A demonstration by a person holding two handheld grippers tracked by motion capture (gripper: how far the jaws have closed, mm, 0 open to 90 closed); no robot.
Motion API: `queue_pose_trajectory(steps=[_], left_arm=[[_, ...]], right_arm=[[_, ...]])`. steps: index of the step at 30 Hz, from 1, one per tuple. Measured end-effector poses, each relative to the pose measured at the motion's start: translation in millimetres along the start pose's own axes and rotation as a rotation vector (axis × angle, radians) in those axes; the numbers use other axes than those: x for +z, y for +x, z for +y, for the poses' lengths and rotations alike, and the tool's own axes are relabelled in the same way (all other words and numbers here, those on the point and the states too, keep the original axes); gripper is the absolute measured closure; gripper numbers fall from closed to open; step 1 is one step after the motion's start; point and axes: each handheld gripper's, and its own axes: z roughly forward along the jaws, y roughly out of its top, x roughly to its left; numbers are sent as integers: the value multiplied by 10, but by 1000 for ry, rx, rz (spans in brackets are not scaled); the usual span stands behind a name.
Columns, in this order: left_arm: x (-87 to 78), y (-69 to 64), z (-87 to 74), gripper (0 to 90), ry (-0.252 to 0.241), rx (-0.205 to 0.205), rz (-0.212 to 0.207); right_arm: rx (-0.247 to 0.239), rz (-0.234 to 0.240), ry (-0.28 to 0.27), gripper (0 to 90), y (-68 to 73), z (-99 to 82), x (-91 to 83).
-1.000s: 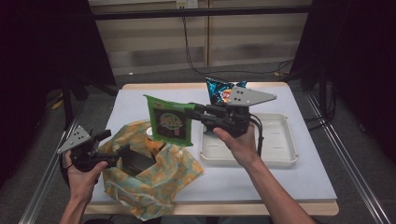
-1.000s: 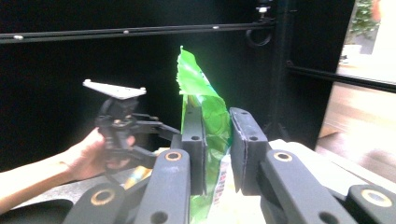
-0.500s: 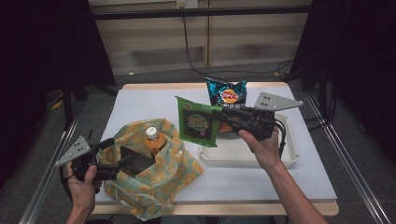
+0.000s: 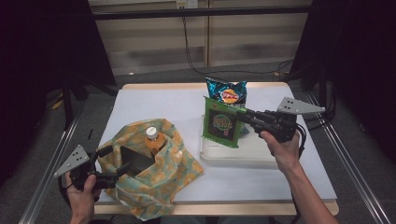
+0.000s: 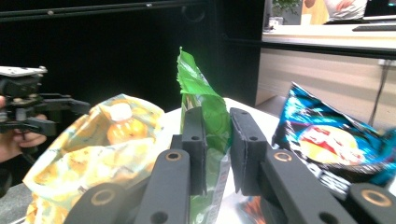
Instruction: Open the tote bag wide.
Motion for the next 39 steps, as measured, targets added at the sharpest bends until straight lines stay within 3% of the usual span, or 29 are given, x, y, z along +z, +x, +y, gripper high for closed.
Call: queue_pose_trajectory(steps=[16,23,27,30,39], left_arm=[[48,-61,-67,30,37,4,2],[24,-72,-48,30,25,15,12],[26,-48,-48,30,15,16,-4],[36,-49,-42,30,16,14,17],[33,-30,-37,31,9,20,19]], right_arm=[[29,-95,5,775,-319,-187,-332],[44,-126,18,775,-428,-245,-429],[47,-140,21,775,-488,-267,-476],[50,-161,26,775,-561,-299,-526],[61,-199,24,774,-690,-327,-627]])
